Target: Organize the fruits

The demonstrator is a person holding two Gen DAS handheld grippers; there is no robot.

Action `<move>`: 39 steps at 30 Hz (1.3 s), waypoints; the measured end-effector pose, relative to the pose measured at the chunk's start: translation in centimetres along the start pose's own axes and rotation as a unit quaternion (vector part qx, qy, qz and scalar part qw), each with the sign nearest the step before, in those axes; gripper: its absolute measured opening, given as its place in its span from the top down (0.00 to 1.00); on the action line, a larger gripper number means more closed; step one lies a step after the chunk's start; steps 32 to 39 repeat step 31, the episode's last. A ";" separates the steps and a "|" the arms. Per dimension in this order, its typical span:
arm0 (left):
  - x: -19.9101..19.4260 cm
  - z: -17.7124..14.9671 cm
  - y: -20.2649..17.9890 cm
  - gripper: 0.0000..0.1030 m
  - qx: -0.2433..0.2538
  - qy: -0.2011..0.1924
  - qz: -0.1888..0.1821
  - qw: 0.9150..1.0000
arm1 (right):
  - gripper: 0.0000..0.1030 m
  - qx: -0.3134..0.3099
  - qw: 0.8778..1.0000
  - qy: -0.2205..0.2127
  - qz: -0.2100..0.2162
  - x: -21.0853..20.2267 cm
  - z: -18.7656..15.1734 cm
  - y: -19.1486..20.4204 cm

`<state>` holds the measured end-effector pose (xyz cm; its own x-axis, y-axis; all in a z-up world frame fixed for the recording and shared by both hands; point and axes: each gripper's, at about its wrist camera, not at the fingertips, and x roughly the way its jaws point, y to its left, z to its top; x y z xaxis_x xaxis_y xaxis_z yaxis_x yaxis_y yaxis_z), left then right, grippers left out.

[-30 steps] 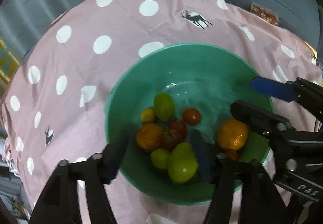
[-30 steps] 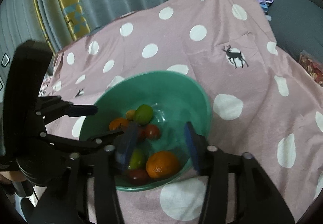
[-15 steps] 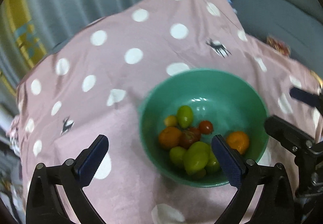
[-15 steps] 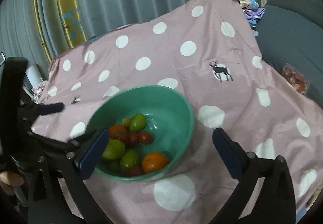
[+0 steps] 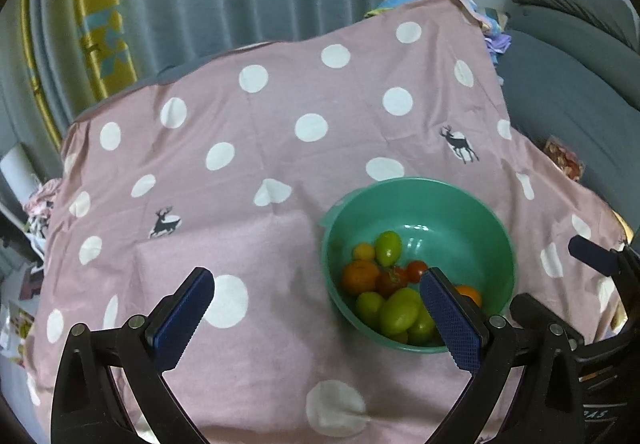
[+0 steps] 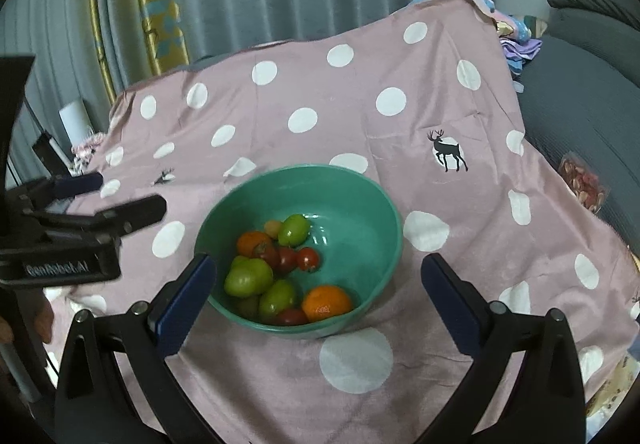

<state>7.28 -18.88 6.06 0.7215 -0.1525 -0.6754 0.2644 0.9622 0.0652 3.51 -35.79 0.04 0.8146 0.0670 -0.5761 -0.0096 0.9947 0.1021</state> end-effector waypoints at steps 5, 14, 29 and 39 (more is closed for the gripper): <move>-0.1 -0.1 0.5 0.01 -0.007 0.005 0.005 1.000 | 0.00 -0.007 1.000 0.011 -0.002 0.6 -0.2 0.3; 0.1 0.1 0.8 0.01 -0.012 0.008 0.007 1.000 | 0.00 -0.008 1.000 0.016 0.005 0.9 -0.2 0.6; 0.0 0.2 0.2 0.01 0.001 0.006 0.016 1.000 | 0.00 -0.002 1.000 0.016 0.001 0.9 -0.3 0.4; -0.1 0.2 0.1 0.01 0.003 0.006 0.017 1.000 | 0.00 -0.002 1.000 0.017 0.001 0.9 -0.3 0.4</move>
